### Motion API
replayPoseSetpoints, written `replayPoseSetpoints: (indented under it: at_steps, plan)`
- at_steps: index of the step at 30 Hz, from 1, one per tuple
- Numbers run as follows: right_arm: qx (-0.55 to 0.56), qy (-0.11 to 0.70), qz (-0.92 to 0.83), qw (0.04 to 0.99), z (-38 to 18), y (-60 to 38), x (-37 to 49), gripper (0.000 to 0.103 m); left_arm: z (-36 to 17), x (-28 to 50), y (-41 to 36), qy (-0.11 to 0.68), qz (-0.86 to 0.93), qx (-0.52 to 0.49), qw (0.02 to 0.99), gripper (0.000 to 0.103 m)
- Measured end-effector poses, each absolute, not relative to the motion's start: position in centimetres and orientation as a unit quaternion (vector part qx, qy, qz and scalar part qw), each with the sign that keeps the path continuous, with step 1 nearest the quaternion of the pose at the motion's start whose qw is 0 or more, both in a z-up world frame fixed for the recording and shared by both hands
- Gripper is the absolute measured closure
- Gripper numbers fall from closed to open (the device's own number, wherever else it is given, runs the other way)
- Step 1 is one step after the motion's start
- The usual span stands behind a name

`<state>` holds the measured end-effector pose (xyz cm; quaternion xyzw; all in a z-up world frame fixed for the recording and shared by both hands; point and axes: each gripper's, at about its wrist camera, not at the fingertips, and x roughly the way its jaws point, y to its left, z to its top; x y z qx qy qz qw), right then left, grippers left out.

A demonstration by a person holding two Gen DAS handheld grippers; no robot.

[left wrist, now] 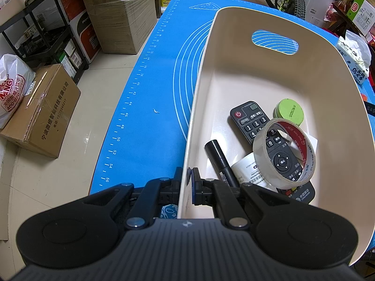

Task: Organize rigid objects
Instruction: 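Carry the orange-purple toy into the bin and release it with right tool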

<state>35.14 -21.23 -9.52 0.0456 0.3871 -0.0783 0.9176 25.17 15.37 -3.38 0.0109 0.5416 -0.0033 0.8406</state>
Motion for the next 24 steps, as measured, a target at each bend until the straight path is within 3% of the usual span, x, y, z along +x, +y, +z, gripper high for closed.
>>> replayPoseSetpoints:
  at_steps: [11,24]
  plan:
    - [0.047,0.317,-0.031,0.947,-3.3,-20.3,31.5,0.055,-3.4,25.2,15.3,0.542,-0.002,0.013,0.840,0.095]
    - [0.008,0.283,0.108,0.953,1.8,-11.3,29.9,0.055,-3.4,25.3,15.2,0.542,-0.001,0.013,0.840,0.095]
